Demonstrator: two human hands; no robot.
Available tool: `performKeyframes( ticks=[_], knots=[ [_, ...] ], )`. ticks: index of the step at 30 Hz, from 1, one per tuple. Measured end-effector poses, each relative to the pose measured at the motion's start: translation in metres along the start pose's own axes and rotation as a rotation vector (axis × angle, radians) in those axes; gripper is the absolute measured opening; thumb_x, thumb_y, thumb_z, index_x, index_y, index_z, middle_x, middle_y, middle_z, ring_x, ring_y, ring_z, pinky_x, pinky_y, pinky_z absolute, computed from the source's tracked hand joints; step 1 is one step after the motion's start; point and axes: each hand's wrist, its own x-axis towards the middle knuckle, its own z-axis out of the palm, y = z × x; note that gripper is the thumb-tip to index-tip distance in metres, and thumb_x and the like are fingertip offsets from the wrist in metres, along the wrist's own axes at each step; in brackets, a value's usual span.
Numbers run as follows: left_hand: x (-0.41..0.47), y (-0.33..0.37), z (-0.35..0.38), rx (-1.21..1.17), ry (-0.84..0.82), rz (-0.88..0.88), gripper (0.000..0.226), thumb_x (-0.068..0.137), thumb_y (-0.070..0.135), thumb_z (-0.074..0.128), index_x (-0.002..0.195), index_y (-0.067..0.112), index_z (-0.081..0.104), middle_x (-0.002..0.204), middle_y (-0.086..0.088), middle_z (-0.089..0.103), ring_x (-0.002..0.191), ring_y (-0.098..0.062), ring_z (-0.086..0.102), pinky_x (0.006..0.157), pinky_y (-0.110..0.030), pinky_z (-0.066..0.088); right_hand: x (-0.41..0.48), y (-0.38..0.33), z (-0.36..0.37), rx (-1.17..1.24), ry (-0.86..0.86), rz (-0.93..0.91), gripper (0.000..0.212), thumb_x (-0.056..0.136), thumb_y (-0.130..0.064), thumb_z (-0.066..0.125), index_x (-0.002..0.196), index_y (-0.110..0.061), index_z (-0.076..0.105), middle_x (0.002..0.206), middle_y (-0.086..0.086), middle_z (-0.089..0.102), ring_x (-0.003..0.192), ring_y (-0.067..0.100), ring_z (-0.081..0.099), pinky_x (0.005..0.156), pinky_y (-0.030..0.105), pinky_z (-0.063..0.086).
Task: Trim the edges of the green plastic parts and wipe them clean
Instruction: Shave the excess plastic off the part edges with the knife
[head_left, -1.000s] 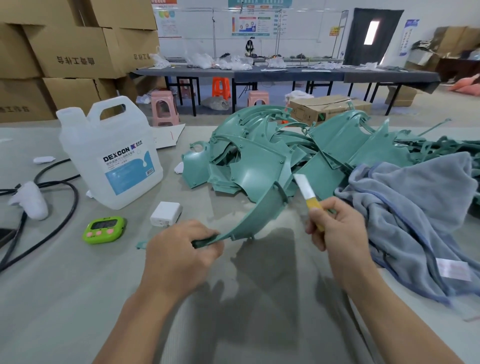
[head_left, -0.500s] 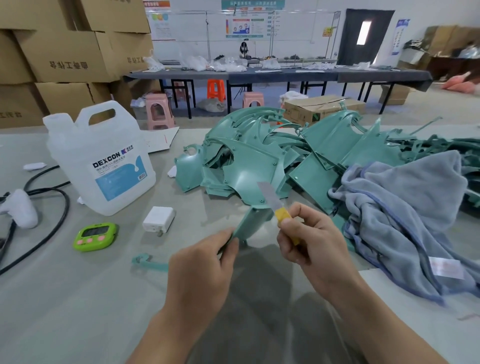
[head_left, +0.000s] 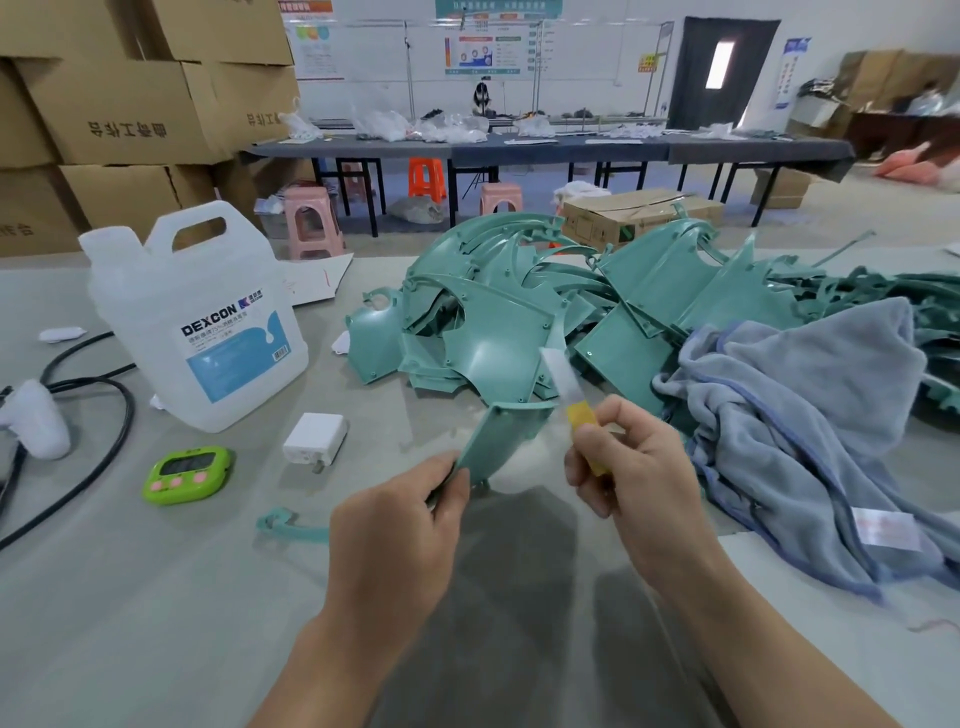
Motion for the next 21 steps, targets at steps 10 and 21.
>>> performKeyframes(
  ticks=[10, 21],
  knots=[
    [0.001, 0.0, -0.003, -0.004, 0.05, -0.014, 0.019, 0.09, 0.036, 0.057, 0.087, 0.024, 0.072, 0.058, 0.003, 0.062, 0.055, -0.024, 0.057, 0.052, -0.037, 0.05, 0.011, 0.021, -0.014, -0.708, 0.372, 0.303, 0.022, 0.09, -0.017, 0.064, 0.068, -0.016, 0.066, 0.055, -0.002, 0.068, 0.05, 0.016, 0.058, 0.055, 0.029, 0.041],
    [0.024, -0.003, -0.027, -0.476, 0.382, -0.131, 0.03, 0.092, 0.044, 0.06, 0.077, 0.018, 0.06, 0.059, -0.003, 0.052, 0.058, 0.0, 0.038, 0.051, -0.025, 0.037, 0.008, 0.008, -0.009, -0.015, 0.202, 0.175, 0.042, 0.1, -0.003, 0.054, 0.063, -0.023, 0.056, 0.061, 0.014, 0.059, 0.039, 0.02, 0.037, 0.038, 0.027, 0.03]
  ],
)
